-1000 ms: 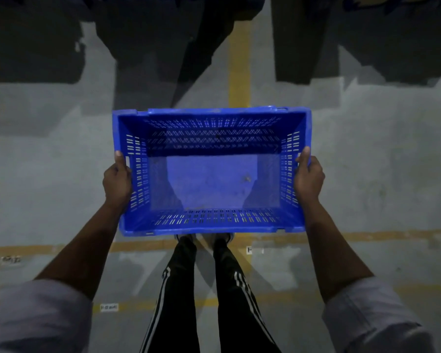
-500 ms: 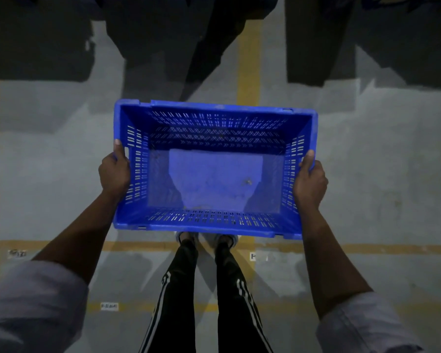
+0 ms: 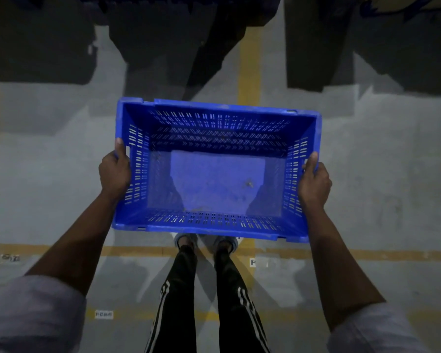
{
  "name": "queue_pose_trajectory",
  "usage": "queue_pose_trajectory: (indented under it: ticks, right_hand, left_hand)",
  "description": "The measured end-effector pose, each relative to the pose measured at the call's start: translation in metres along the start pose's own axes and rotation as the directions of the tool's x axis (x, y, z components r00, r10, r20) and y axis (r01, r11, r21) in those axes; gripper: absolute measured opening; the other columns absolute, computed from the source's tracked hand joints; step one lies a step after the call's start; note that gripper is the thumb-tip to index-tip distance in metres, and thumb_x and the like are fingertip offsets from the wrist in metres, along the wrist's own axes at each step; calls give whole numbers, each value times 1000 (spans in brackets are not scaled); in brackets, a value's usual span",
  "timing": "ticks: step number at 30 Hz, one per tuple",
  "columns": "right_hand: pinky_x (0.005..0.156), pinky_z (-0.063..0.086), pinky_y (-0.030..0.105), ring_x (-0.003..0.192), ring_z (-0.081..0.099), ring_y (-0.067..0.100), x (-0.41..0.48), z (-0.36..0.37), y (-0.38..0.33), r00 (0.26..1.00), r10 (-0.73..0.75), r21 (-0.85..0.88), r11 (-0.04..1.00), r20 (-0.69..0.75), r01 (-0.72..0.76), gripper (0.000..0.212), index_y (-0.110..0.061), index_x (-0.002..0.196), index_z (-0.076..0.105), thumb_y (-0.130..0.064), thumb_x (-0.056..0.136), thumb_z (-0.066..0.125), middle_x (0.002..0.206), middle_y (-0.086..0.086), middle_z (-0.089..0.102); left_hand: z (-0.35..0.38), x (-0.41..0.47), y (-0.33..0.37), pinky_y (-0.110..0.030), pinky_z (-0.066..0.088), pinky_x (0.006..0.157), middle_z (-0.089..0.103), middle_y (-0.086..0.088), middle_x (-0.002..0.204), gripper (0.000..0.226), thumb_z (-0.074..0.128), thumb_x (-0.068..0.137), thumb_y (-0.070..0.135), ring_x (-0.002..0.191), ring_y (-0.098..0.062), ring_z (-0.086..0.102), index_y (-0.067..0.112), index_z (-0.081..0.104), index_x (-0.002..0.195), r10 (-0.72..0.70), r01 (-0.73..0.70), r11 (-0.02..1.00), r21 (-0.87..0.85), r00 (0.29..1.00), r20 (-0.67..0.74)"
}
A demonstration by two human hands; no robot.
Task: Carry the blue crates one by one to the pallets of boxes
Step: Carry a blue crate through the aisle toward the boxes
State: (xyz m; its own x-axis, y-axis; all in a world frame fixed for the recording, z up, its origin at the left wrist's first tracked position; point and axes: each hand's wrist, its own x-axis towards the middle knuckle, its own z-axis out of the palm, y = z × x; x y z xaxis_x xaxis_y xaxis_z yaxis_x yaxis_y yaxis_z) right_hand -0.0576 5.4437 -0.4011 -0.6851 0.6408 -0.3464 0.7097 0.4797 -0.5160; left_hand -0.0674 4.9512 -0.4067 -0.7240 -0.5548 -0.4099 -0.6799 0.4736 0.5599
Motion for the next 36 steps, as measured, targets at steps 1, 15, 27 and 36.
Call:
queue_pose_trajectory:
  ticks: [1,15,27,36]
  right_hand:
    - [82,43,38,108,68,40,0,0,-2,1000,-8,-5,1000,-2,8,76,-9,115,71,-70,114,27,117,20,75]
    - [92,50,49,111,67,45,-1,4,-6,999,2,-13,1000,-34,-2,77,-7,115,71,-70,114,25,118,24,74]
    - [90,52,49,107,67,44,11,9,-22,999,-33,-22,999,21,33,84,-10,110,68,-79,109,21,113,22,74]
    - [85,46,47,111,66,46,29,10,-43,997,-69,-94,993,37,73,79,-10,113,66,-75,111,22,120,26,72]
  left_hand:
    - [0,4,-2,-38,61,80,78,-5,91,90,33,108,88,83,-24,79,6,69,100,7,-6,1000,-6,1000,4]
    - [0,26,6,-41,62,86,79,-9,100,89,33,106,90,83,-25,79,8,68,105,86,-87,996,33,996,10]
    - [-4,29,7,-44,54,81,77,-21,102,91,29,110,85,91,-40,76,3,66,96,46,-43,996,83,998,-31]
    - [-1,17,-7,-42,57,84,79,-18,104,87,31,110,86,93,-36,78,7,66,99,3,-2,1000,23,999,-36]
